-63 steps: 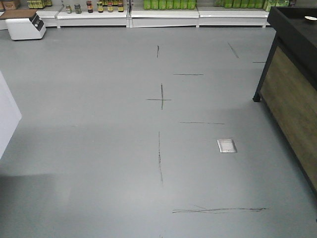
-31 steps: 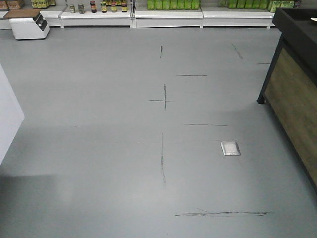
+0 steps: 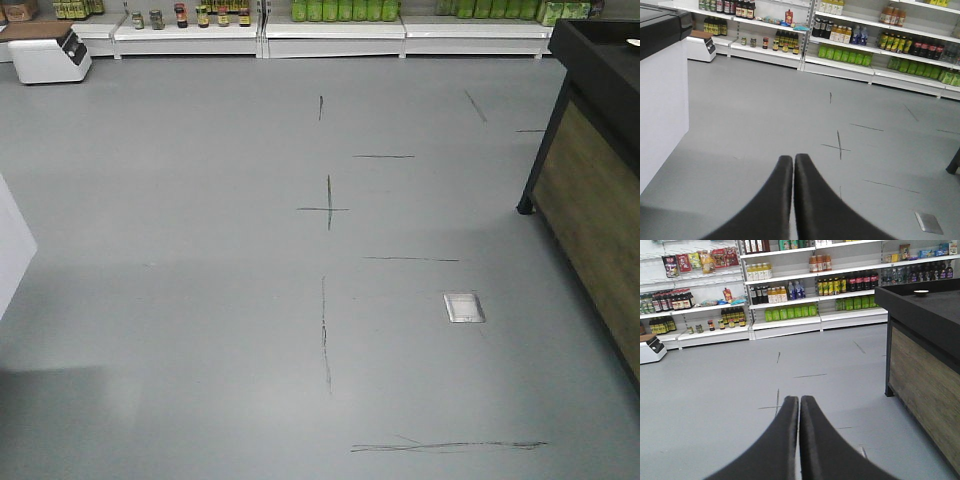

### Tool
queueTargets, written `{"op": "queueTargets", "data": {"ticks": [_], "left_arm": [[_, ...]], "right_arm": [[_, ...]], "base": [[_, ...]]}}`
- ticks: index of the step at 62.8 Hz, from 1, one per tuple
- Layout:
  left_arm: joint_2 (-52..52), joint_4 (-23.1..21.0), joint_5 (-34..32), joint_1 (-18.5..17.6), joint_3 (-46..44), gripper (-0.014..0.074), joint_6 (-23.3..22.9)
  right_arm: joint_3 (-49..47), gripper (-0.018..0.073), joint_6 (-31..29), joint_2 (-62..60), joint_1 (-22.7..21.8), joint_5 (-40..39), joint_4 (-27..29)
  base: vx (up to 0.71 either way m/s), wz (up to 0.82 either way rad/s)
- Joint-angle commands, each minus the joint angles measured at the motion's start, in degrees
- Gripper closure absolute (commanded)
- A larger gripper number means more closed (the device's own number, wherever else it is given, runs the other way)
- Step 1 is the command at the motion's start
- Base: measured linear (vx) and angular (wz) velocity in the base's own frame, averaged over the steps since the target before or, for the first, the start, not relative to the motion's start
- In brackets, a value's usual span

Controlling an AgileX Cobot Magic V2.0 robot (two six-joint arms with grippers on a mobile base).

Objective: Pick three apples into basket with both arms
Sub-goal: 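Drive the base across the floor toward the black fruit table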

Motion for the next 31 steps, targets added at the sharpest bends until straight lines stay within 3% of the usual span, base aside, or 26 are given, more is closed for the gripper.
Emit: {"op": "queueTargets", "data": {"ticks": [1,31], "left_arm": [[-0.86,-0.33,-4.04,-0.33,1.35,0.0603,-0.45],[-0.86,-0.33,-4.04,-0.33,1.35,0.0603,-0.45]], "right_arm": [[0.78,0.0564,-0.69,-0.59,-0.23,-4.48,-0.34],[0.78,0.0564,-0.69,-0.59,-0.23,-4.48,-0.34]], "base": [[0.1,0.02],[0.1,0.12]]}}
